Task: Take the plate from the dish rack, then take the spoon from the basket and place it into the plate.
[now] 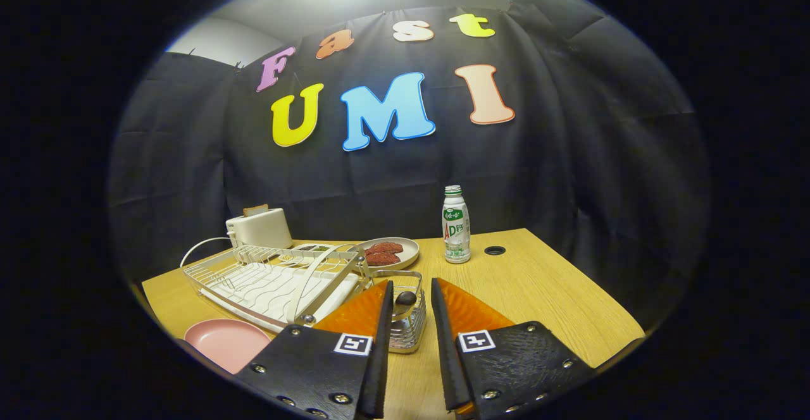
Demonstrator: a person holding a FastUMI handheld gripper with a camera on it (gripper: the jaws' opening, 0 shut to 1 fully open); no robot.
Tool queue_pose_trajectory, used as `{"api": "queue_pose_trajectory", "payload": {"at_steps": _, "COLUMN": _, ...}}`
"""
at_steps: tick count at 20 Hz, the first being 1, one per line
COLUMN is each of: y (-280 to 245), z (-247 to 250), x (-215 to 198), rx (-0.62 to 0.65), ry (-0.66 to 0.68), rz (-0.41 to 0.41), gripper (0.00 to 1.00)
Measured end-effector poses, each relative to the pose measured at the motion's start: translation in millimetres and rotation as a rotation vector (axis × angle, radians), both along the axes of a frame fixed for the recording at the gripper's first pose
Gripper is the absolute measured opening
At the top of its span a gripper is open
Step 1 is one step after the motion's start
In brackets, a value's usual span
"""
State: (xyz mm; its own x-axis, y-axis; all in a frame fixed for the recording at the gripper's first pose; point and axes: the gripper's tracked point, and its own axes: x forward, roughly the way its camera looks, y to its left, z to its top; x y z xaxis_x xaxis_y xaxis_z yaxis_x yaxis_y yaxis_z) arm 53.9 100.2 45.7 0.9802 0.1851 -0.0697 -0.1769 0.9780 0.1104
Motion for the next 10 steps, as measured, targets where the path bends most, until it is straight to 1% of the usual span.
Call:
{"api": "queue_pose_trajectory", "payload": {"at_steps": 4, "y": 4.5, "z": 0.4, "x": 21.2, "rx": 0.022, "ry": -0.009, "rz": -0.013, "gripper": 0.35}}
{"api": "queue_pose_trajectory", "payload": {"at_steps": 6, "y": 11.6, "z": -0.6, "x": 26.7, "rx": 0.011, "ry": -0.012, "rz": -0.006, "gripper": 0.25}}
{"api": "queue_pose_trajectory", "payload": {"at_steps": 7, "y": 9.2, "z": -2.1, "x": 29.7, "rx": -0.008, "ry": -0.007, "rz": -0.013, "gripper": 0.25}}
{"api": "queue_pose_trajectory", "payload": {"at_steps": 8, "y": 12.4, "z": -1.1, "x": 29.7, "rx": -0.019, "ry": -0.010, "rz": -0.009, "gripper": 0.22}}
{"api": "queue_pose_trajectory", "payload": {"at_steps": 9, "y": 14.2, "z": 3.2, "x": 34.2, "rx": -0.024, "ry": -0.012, "rz": -0.005, "gripper": 0.22}}
{"api": "queue_pose_trajectory", "payload": {"at_steps": 10, "y": 18.6, "z": -8.7, "x": 51.3, "rx": -0.025, "ry": -0.004, "rz": -0.029, "gripper": 0.22}}
